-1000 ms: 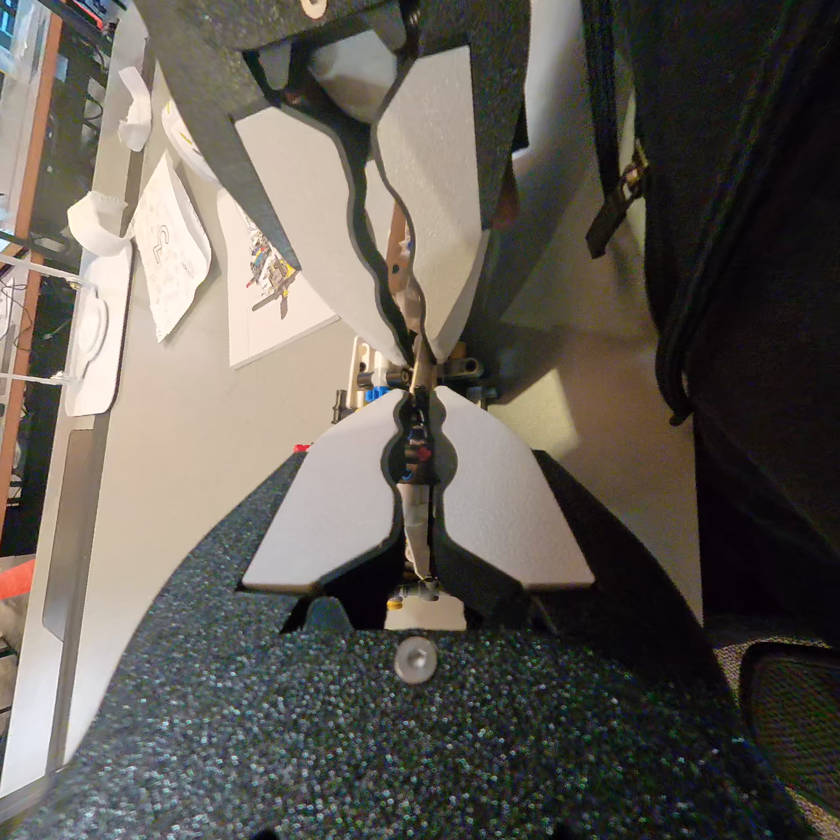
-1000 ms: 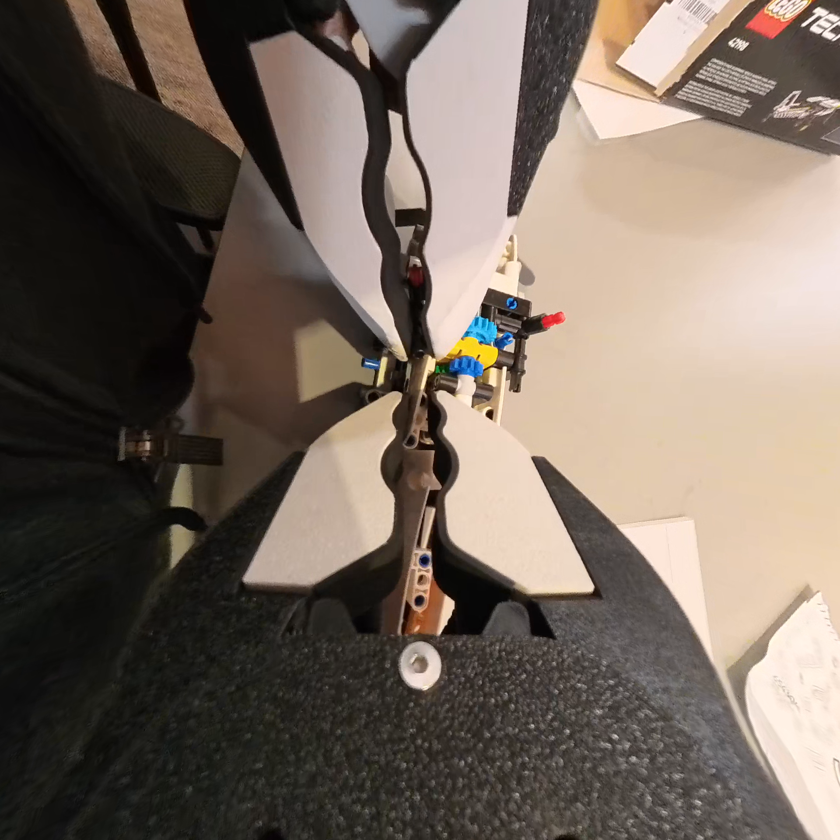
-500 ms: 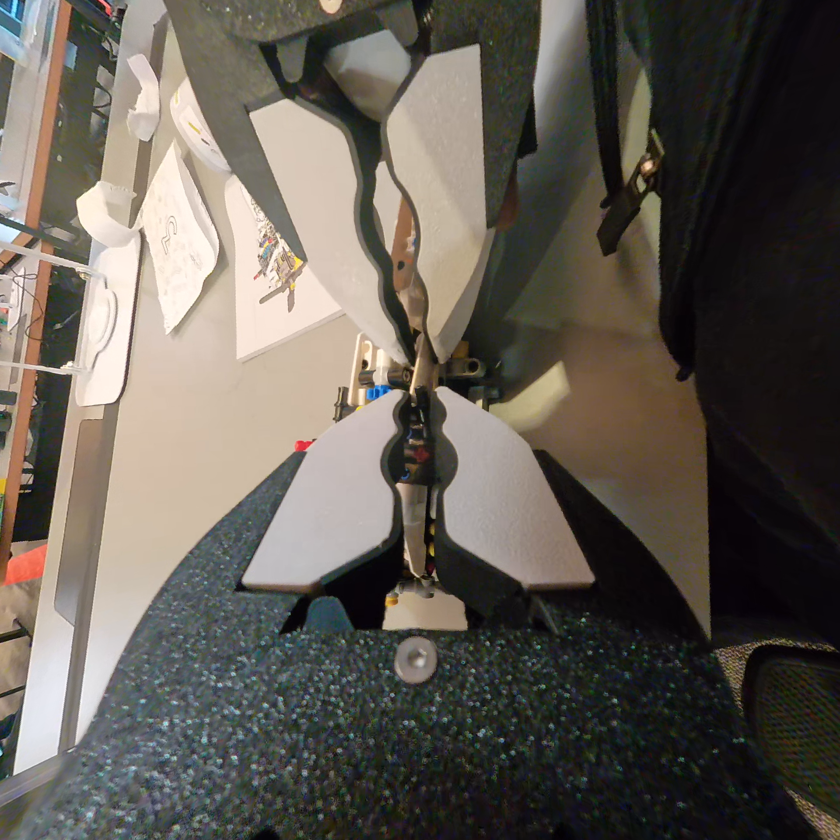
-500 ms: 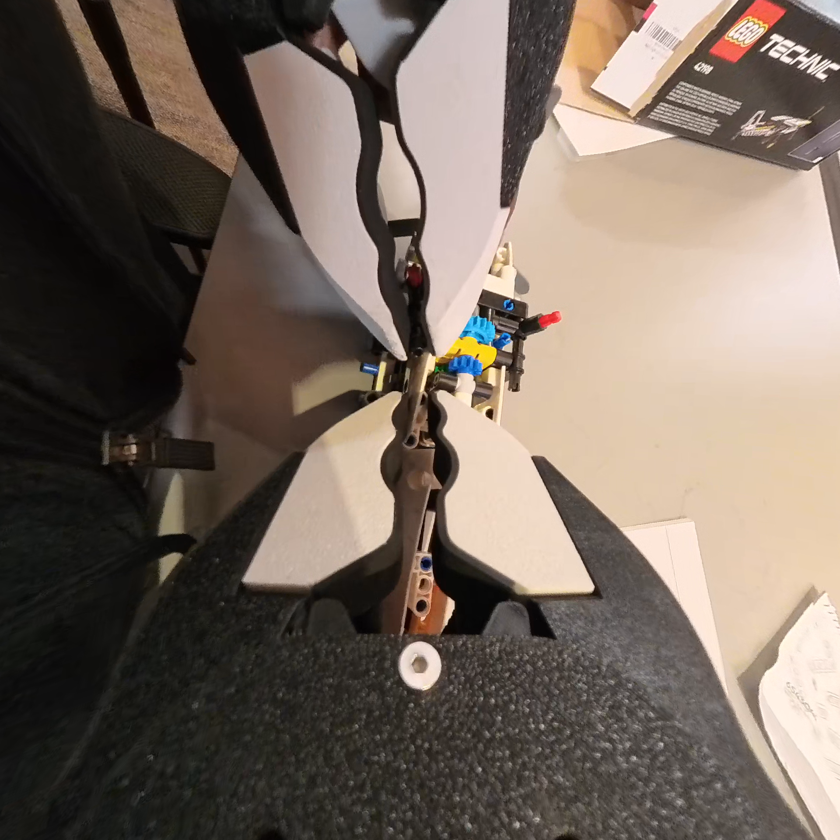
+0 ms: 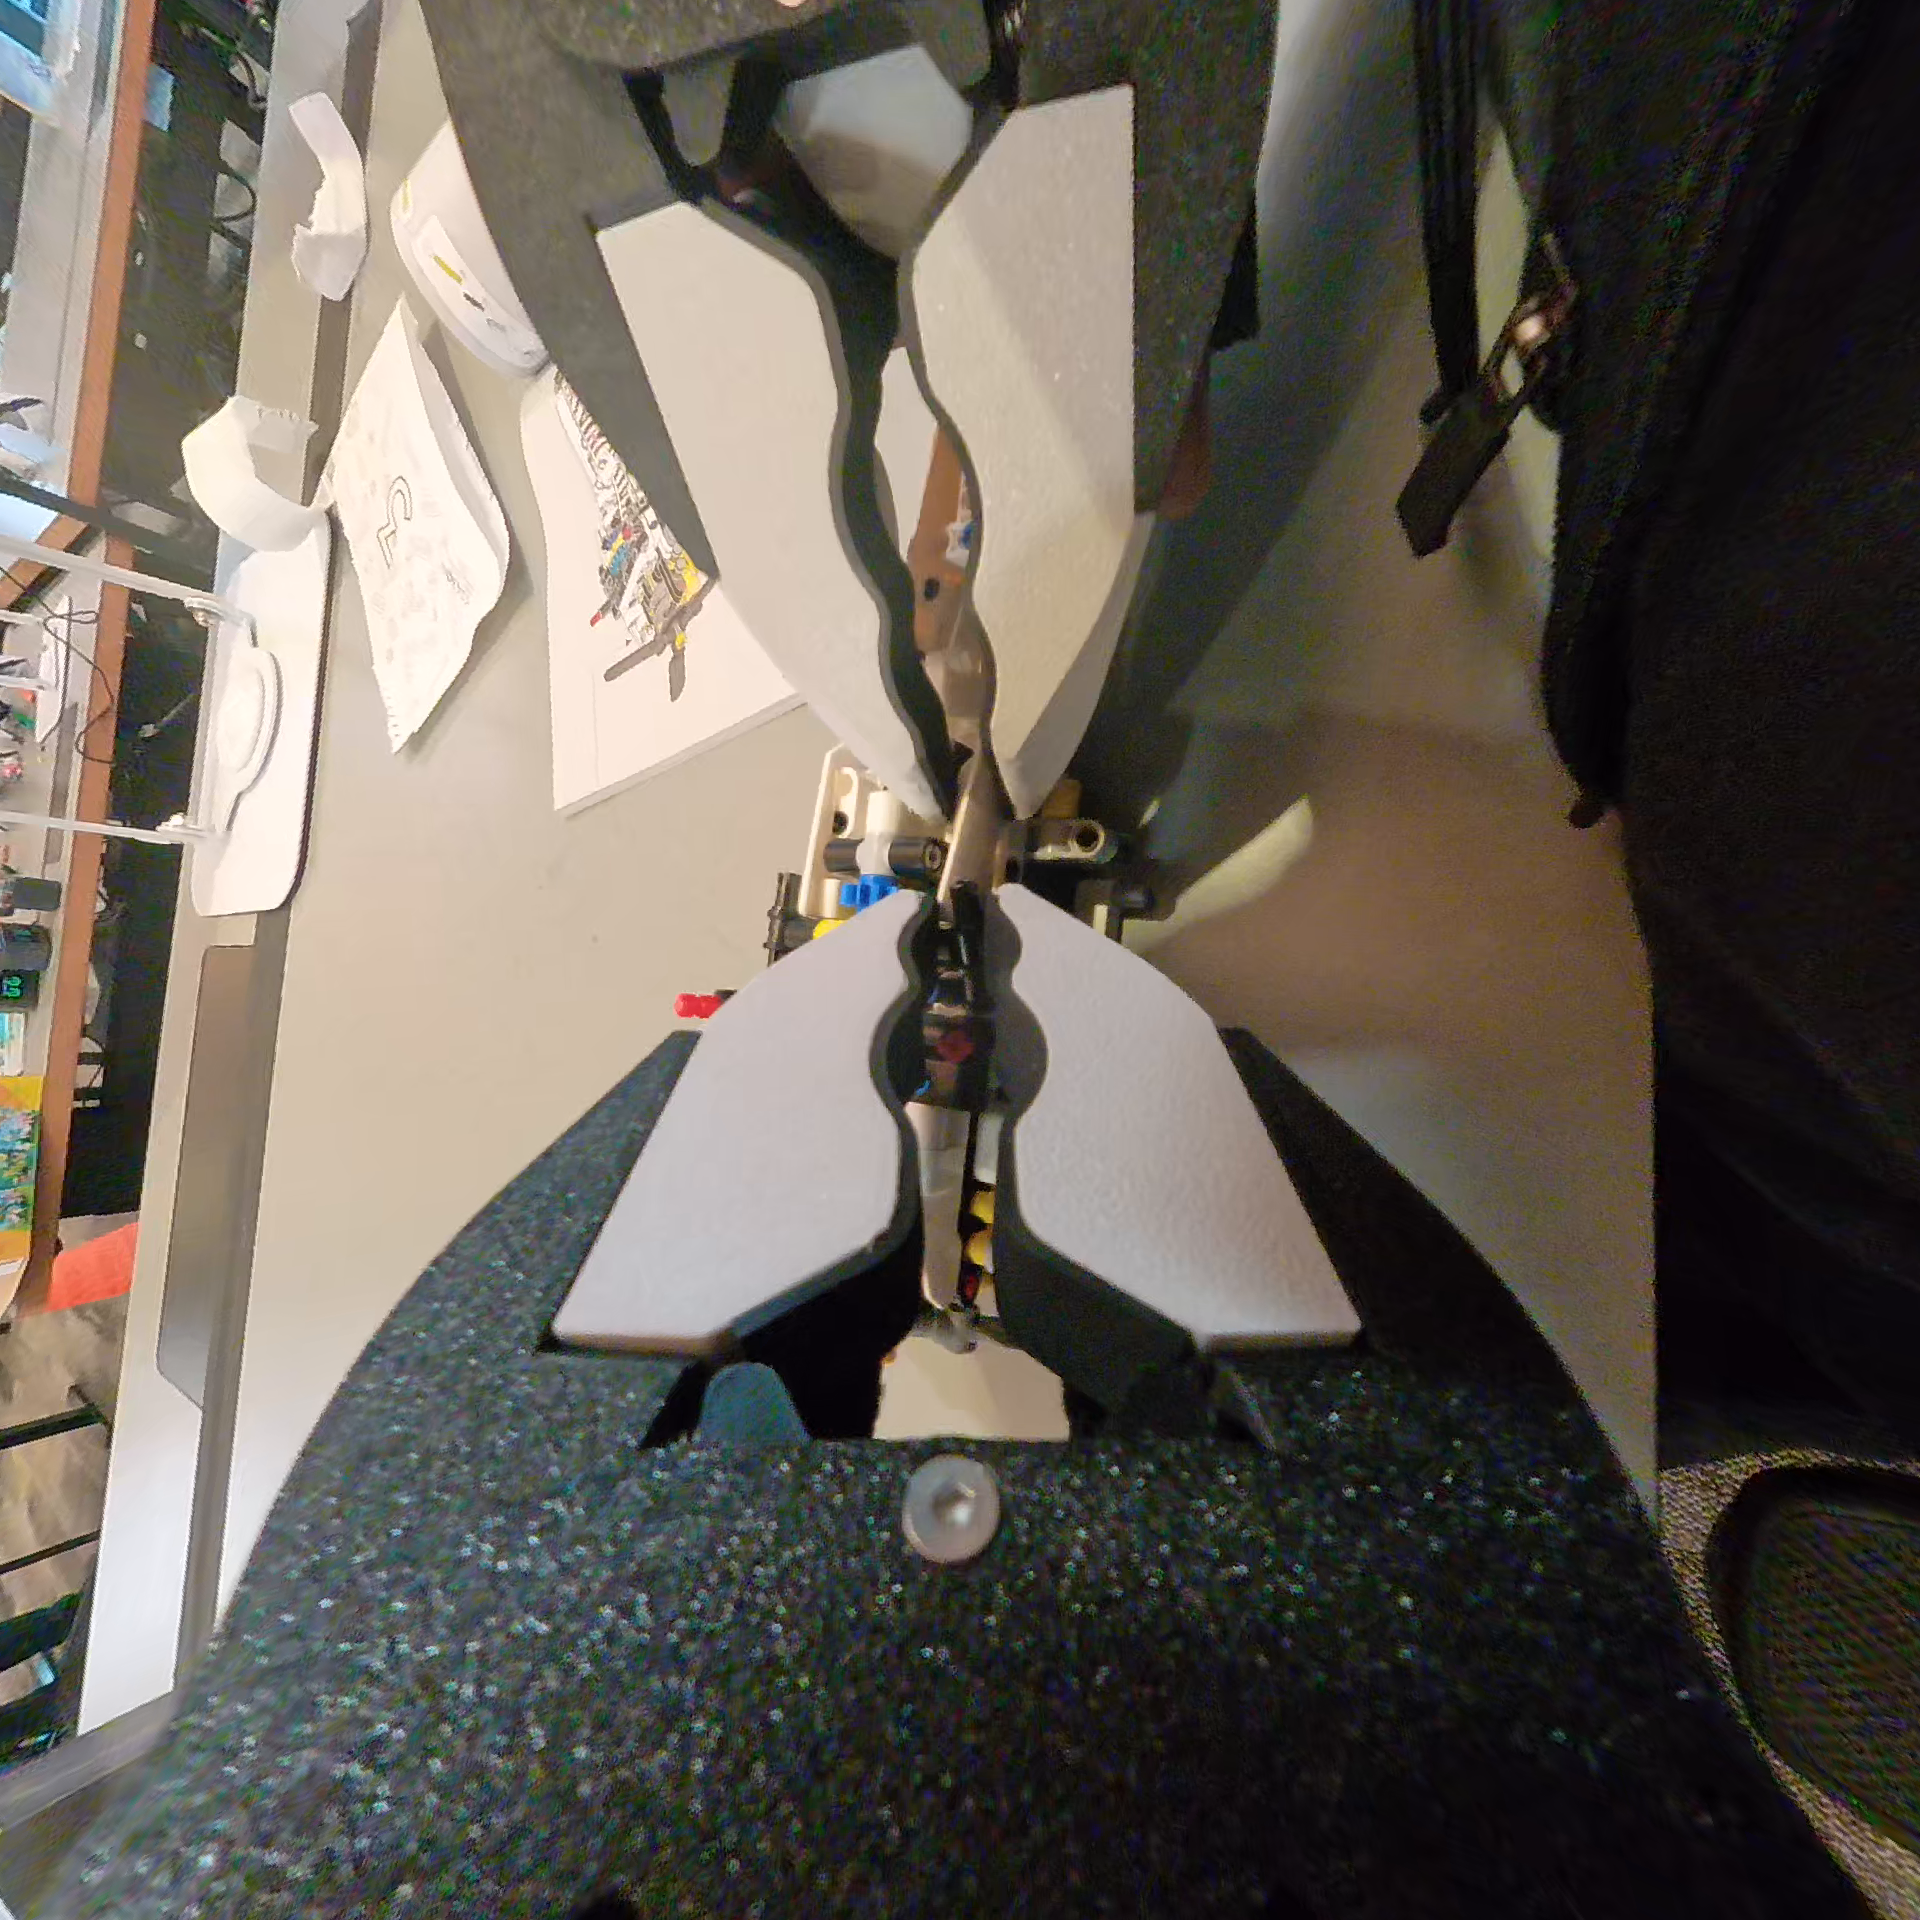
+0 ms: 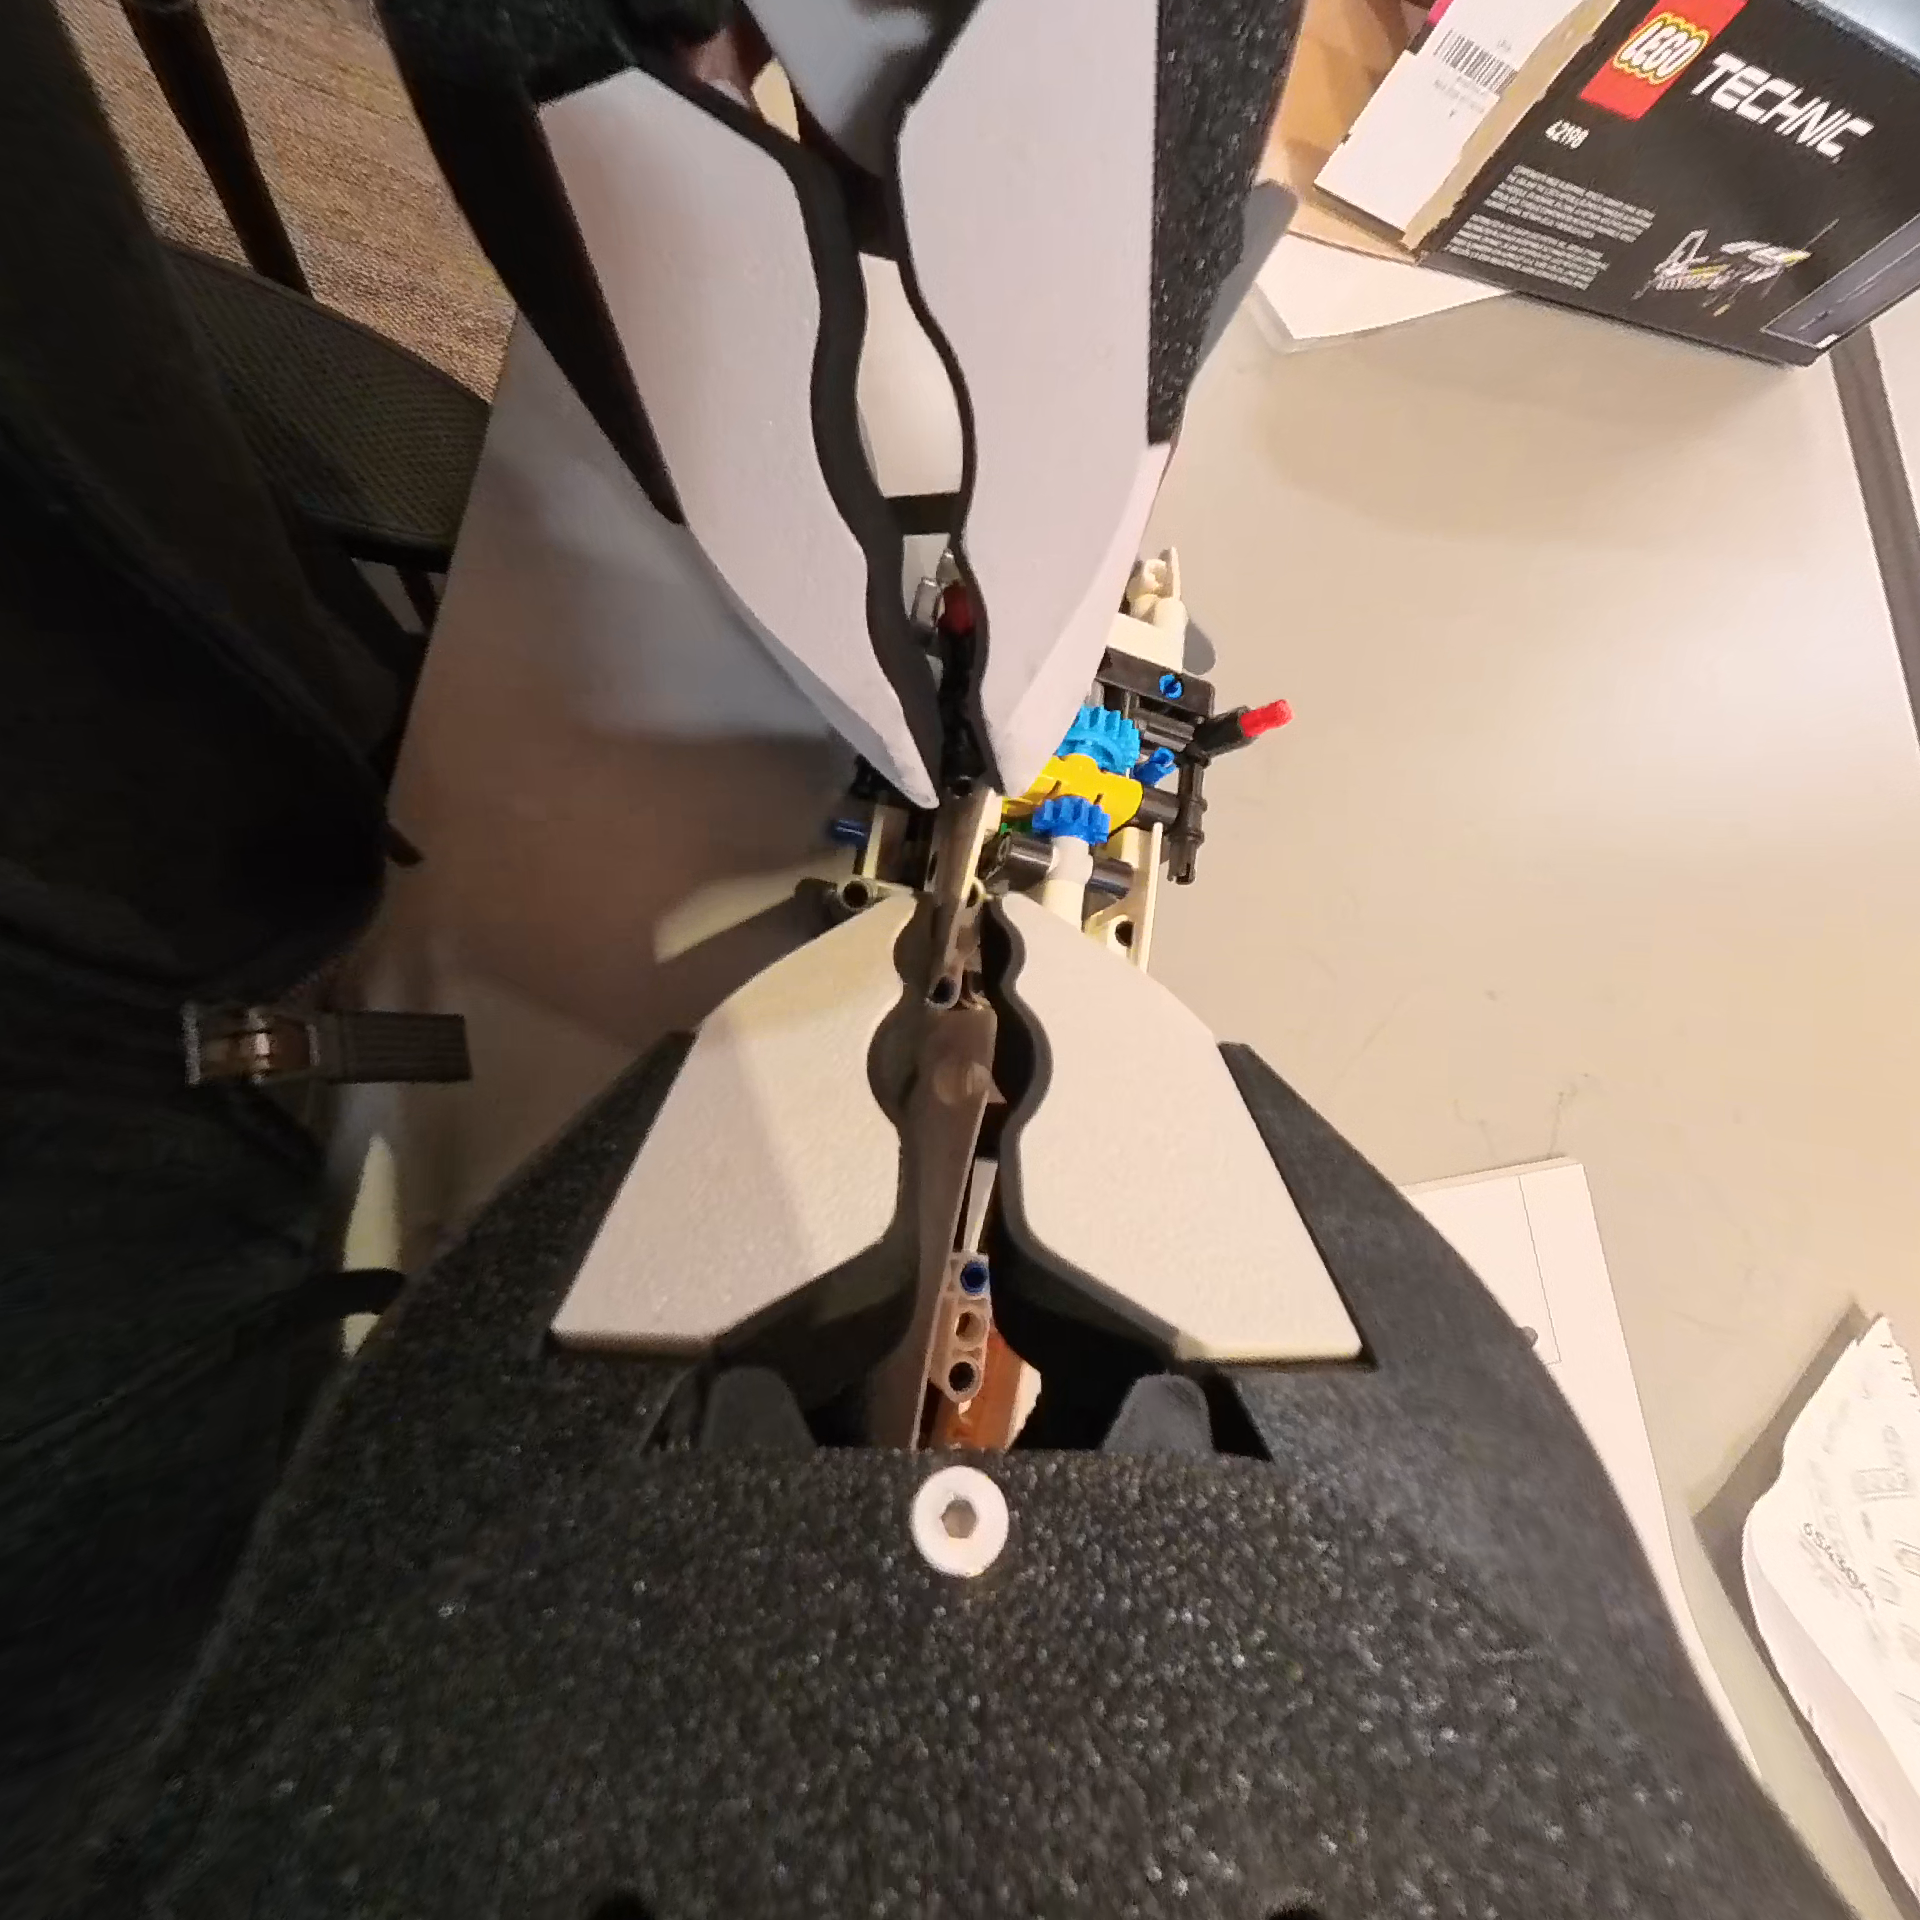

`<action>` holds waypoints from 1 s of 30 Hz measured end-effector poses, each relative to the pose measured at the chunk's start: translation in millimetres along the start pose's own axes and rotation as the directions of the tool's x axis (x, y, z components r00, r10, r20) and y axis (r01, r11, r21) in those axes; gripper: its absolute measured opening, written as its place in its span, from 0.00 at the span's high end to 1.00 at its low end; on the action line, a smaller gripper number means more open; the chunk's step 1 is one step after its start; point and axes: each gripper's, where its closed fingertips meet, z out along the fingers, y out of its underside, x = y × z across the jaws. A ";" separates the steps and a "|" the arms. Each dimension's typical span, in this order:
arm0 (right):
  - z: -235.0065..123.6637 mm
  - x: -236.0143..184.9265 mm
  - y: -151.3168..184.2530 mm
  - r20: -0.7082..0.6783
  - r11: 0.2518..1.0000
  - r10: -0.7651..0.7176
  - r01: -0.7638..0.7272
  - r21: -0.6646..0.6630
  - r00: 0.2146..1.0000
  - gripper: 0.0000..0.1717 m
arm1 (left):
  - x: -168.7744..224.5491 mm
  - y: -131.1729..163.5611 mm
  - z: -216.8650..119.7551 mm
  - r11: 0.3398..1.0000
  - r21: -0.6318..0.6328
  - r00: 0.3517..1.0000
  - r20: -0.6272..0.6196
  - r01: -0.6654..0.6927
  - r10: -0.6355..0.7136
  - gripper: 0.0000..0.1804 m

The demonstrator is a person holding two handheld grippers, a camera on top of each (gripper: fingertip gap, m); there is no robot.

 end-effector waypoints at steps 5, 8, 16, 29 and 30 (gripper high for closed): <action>-0.4 -0.1 0.4 -0.007 1.000 0.007 -0.007 -0.008 1.000 0.94 | -2.1 1.1 0.8 1.000 -0.003 1.000 0.007 -0.006 0.006 0.95; 0.2 -0.2 -0.1 -0.016 1.000 0.011 -0.011 -0.017 1.000 0.92 | -5.0 2.8 1.7 1.000 -0.013 1.000 0.019 -0.013 0.013 0.95; 2.9 5.2 -0.5 -0.074 0.998 0.043 -0.047 -0.049 0.996 0.91 | -15.2 8.3 5.8 0.999 -0.044 0.998 0.056 -0.031 0.033 0.94; 7.2 19.1 1.6 -0.157 0.985 0.151 -0.163 -0.064 0.976 0.90 | -29.3 13.7 12.5 0.999 -0.017 0.996 0.077 -0.042 0.044 0.94; 7.5 19.1 1.7 -0.158 0.984 0.153 -0.164 -0.063 0.976 0.90 | -29.6 14.0 12.6 0.999 -0.015 0.996 0.077 -0.041 0.042 0.94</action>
